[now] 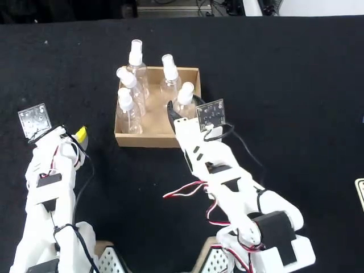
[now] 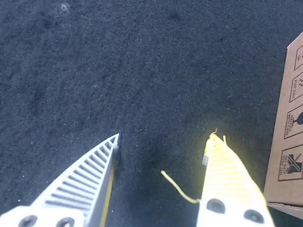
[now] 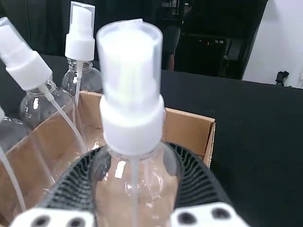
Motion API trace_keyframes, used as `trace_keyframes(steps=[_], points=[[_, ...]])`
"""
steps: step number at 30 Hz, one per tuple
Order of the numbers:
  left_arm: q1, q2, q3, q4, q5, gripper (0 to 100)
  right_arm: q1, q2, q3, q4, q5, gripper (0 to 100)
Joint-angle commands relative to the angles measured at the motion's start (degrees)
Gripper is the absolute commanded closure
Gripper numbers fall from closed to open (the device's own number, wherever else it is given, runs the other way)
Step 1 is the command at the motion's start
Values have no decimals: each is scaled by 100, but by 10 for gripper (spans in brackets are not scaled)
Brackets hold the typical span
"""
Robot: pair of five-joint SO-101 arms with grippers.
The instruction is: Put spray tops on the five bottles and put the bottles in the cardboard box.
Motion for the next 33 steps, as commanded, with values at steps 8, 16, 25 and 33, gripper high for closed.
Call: trace_keyframes(steps=[8, 16, 25, 33], points=[[-22, -167, -66, -123, -44, 737, 26, -22, -374, -193, 26, 986], [-22, -167, -66, -123, -44, 737, 26, 4, -374, -185, 26, 987], [-22, -167, -66, -123, -44, 737, 53, 418, -602, -202, 35, 987], [-22, -167, -66, -123, -44, 737, 18, 470, -620, -185, 53, 982]])
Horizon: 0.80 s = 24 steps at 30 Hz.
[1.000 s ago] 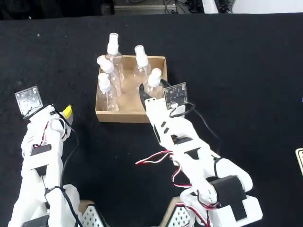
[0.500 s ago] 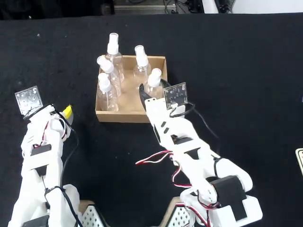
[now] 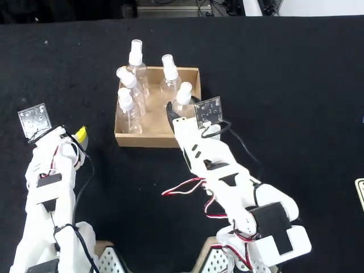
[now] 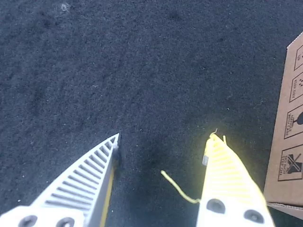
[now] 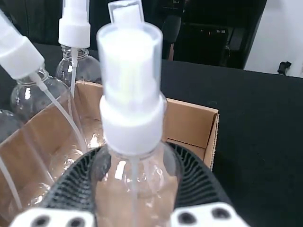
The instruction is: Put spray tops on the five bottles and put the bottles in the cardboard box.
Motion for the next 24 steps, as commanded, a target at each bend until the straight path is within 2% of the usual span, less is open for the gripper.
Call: trace_keyframes(steps=[1, 5, 11, 16, 24], points=[[-22, -167, -66, -123, -44, 737, 9, -4, -365, -185, 62, 982], [-22, -167, -66, -123, -44, 737, -97, -13, -356, -167, 70, 969], [-22, -167, -66, -123, -44, 737, -202, -13, -303, -158, 62, 827], [-22, -167, -66, -123, -44, 737, -211, -13, -303, -158, 62, 863], [-22, -167, -66, -123, -44, 737, -229, -57, -215, -158, 62, 864]])
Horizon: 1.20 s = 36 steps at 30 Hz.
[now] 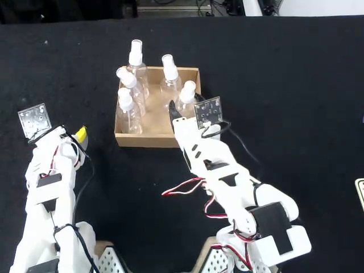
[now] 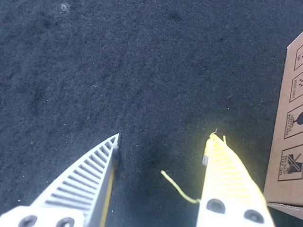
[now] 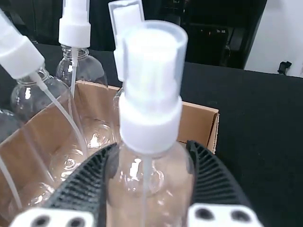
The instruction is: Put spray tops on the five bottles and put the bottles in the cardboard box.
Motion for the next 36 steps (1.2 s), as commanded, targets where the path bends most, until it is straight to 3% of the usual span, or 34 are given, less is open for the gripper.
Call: trace_keyframes(steps=[1, 7, 12, 28, 32, 36], points=[[-22, -167, -66, -123, -44, 737, -229, -57, -215, -158, 62, 864], [-22, -167, -66, -123, -44, 737, -229, -48, -215, -158, 70, 851], [-22, -167, -66, -123, -44, 737, -229, -31, -215, -105, 70, 739], [-22, -167, -75, -123, -44, 737, -229, -409, -215, 220, 62, 743], [-22, -167, -75, -123, -44, 737, -229, -699, -277, 800, 44, 742], [-22, -167, -75, -123, -44, 737, -229, -822, -391, 1178, 26, 670]])
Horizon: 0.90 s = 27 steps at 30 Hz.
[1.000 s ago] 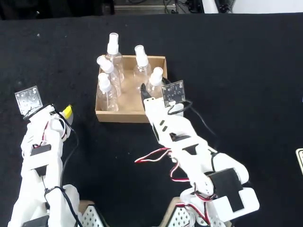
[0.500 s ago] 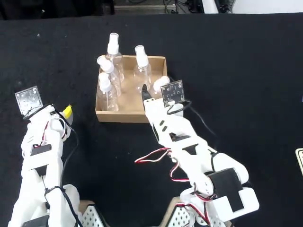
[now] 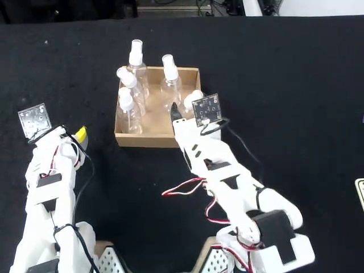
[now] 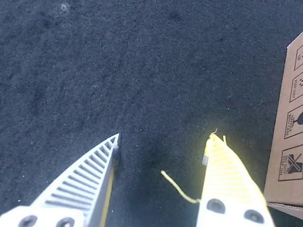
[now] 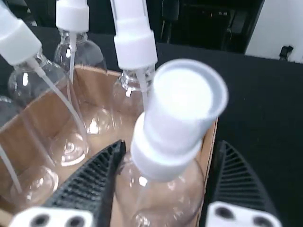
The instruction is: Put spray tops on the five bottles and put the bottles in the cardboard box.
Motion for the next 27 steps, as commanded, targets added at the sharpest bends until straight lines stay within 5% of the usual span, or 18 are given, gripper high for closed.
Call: trace_keyframes(steps=[1, 7, 27], points=[[-22, -167, -75, -123, -44, 737, -220, -453, -391, 404, -35, 650], [-22, -167, -75, -123, -44, 737, -193, -462, -585, 527, -615, 626], [-22, -167, -75, -123, -44, 737, -185, -1903, -453, 1345, -651, 626]])
